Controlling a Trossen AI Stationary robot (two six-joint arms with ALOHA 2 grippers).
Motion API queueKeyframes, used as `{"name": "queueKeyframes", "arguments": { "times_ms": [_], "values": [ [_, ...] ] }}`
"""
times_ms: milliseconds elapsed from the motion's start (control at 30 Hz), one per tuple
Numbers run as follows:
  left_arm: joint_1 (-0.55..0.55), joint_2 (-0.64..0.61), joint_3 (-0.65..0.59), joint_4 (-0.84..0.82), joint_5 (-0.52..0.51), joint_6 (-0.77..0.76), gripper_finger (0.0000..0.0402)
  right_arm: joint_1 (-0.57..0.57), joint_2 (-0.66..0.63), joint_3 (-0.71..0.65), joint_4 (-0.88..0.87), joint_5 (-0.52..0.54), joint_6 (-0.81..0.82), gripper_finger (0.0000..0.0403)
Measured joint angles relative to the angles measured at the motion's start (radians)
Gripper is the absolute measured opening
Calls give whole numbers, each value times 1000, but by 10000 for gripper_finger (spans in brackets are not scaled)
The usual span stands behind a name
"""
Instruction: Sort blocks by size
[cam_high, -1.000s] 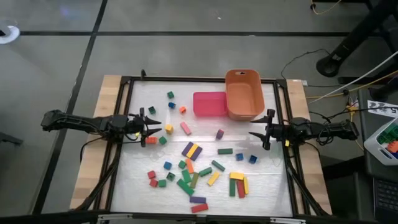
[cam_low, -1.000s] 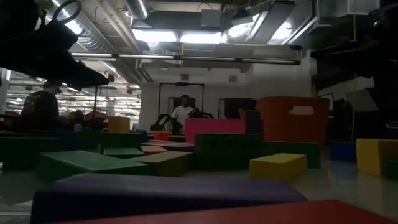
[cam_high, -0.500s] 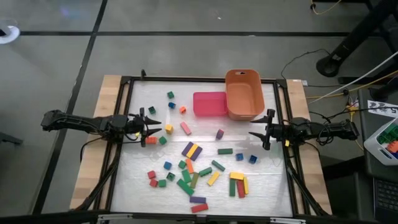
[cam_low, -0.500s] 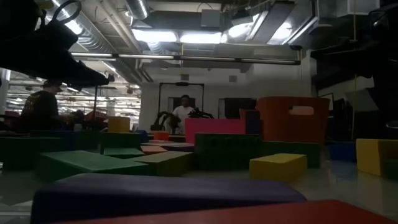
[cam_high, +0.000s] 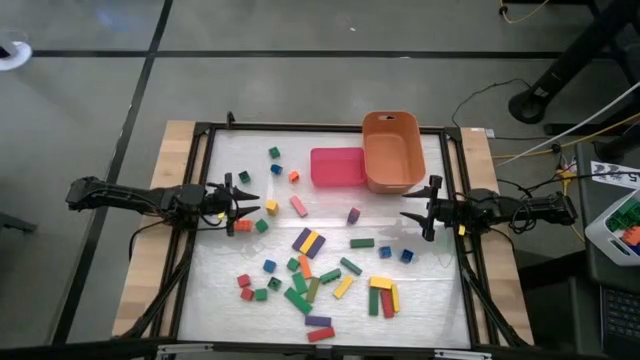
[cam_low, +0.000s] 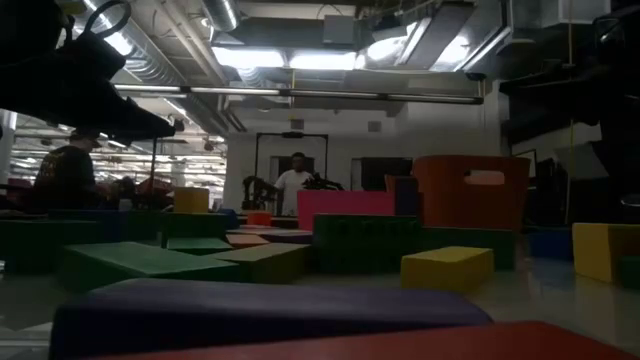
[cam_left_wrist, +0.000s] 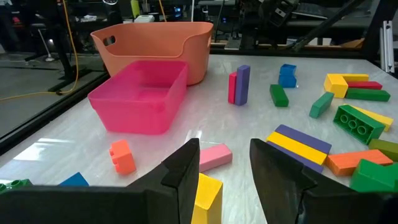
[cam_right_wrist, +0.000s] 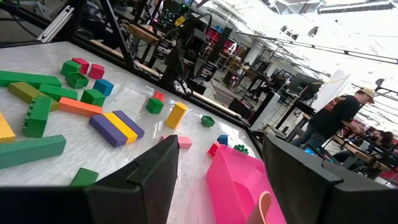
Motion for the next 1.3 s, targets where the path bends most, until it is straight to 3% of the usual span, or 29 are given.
{"name": "queueKeyframes", "arguments": {
  "times_ms": [433,633,800,1033,1300],
  "values": [
    [0,0,0,0,0,-5,131,0,0,8,2,0,44,232],
    [0,0,0,0,0,-90,131,0,0,119,-15,-112,90,232],
    [0,0,0,27,0,-93,131,0,47,256,-179,-132,134,232],
    [0,0,0,51,0,-90,131,0,277,448,-440,-160,296,232],
    [0,0,0,46,0,-90,131,0,638,612,-649,-388,550,232]
  ]
}}
